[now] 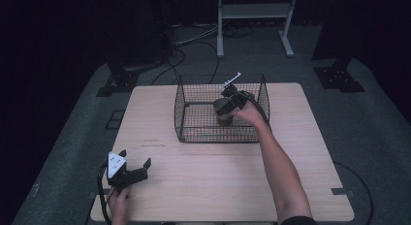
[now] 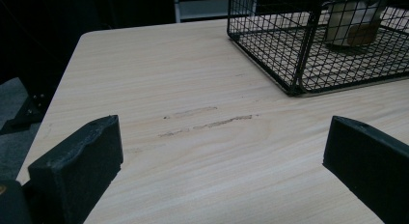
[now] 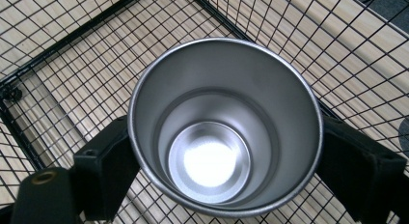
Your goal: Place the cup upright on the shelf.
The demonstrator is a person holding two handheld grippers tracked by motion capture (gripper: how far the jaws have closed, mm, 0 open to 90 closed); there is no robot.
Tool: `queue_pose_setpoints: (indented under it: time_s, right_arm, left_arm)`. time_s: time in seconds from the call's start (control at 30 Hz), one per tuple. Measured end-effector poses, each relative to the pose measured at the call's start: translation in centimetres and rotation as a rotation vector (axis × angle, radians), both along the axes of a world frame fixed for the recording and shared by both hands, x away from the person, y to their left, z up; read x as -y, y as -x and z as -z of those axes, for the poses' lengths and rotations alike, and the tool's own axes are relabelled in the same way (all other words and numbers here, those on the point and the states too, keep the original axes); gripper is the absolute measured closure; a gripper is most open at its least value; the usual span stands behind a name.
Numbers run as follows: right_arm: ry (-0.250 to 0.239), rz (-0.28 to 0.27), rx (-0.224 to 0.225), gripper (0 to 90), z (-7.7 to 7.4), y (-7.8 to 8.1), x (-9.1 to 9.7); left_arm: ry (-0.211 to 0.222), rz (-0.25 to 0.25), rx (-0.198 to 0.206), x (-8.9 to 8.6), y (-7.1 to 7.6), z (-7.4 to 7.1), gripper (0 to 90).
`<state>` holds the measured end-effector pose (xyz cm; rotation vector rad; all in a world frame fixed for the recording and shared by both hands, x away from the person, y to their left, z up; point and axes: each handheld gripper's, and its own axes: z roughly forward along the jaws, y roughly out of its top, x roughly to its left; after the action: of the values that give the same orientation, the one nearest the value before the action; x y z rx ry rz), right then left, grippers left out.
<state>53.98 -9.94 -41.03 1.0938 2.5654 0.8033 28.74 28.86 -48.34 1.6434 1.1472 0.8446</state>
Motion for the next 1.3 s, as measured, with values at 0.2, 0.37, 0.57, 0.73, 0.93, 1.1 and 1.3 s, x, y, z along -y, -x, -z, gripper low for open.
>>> queue_pose_setpoints:
  time_s: [0.2,0.37,0.57,0.73,0.93,1.1,1.3]
  right_arm:
    - [0.003,-0.007,-0.002,12.7,-0.1,0.2,-0.1]
    - [0.007,0.003,-0.013,12.4,-0.1,0.3,-0.1]
    - [0.006,-0.003,-0.021,12.0,-0.1,0.5,-0.1]
    - [0.006,-0.007,-0.013,10.9,0.1,0.6,0.0]
    - [-0.036,0.001,0.004,9.2,-0.6,0.7,0.1]
    - [-0.059,0.005,0.031,8.7,-1.6,1.0,0.1]
    - [-0.064,-0.004,0.055,8.5,-2.7,1.5,0.2]
  left_arm:
    - [0.002,0.003,0.003,0.0,0.0,0.0,0.0]
    - [-0.001,0.006,0.002,0.0,0.1,0.0,0.0]
    - [0.000,0.007,0.001,-0.1,0.1,0.0,0.0]
    - [-0.001,0.007,0.001,0.0,0.0,0.0,0.0]
    - [0.002,0.007,0.000,-0.1,0.1,0.0,0.0]
    - [0.006,0.007,-0.002,-0.1,0.1,-0.1,0.0]
    - [-0.002,0.012,0.001,0.0,0.1,0.0,0.0]
